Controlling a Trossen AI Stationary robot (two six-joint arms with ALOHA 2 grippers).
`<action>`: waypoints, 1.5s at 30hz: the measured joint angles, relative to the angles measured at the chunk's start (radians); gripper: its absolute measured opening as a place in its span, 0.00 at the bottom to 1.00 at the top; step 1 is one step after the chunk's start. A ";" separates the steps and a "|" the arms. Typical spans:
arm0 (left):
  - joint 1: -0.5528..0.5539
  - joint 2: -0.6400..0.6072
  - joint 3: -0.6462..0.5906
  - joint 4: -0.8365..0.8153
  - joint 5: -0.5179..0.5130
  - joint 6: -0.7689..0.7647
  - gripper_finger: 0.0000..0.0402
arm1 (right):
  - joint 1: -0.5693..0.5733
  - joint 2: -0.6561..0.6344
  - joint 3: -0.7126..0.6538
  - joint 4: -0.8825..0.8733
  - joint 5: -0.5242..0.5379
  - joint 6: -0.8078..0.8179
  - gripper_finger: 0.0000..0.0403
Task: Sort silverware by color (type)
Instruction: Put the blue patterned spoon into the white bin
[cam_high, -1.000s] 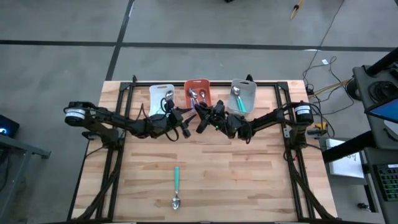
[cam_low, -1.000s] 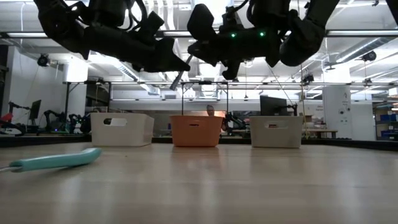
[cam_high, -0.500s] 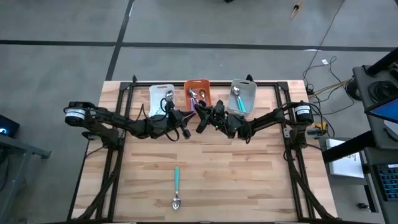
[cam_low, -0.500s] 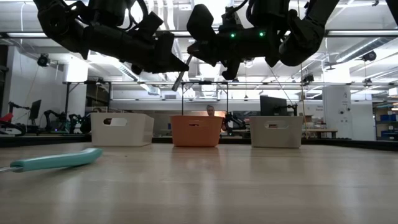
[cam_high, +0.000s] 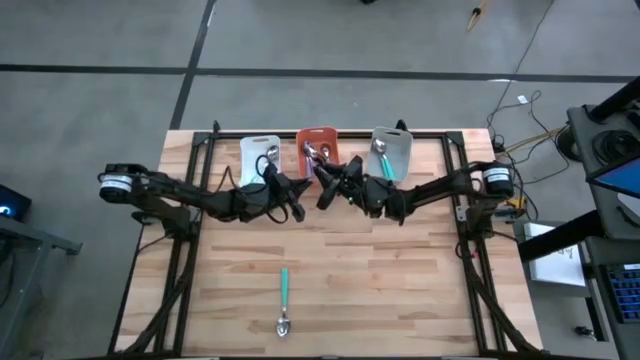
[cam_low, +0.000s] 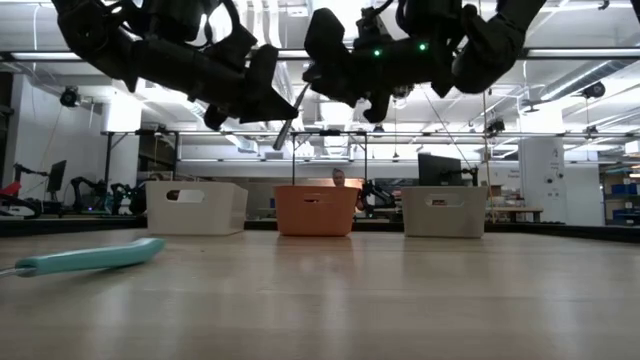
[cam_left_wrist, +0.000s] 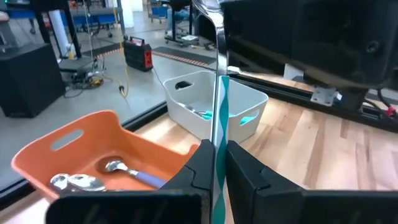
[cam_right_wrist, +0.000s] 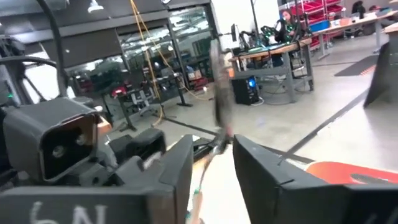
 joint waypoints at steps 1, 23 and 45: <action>0.003 -0.012 0.000 -0.021 0.000 -0.010 0.01 | -0.004 -0.018 0.000 -0.031 0.000 0.000 0.29; 0.477 -0.348 0.184 -1.254 0.124 -0.318 0.01 | -0.154 -0.448 0.000 -0.892 0.000 -0.076 0.39; 0.678 0.113 0.524 -1.686 0.426 -0.082 0.02 | -0.237 -0.442 -0.002 -1.049 -0.011 -0.203 0.34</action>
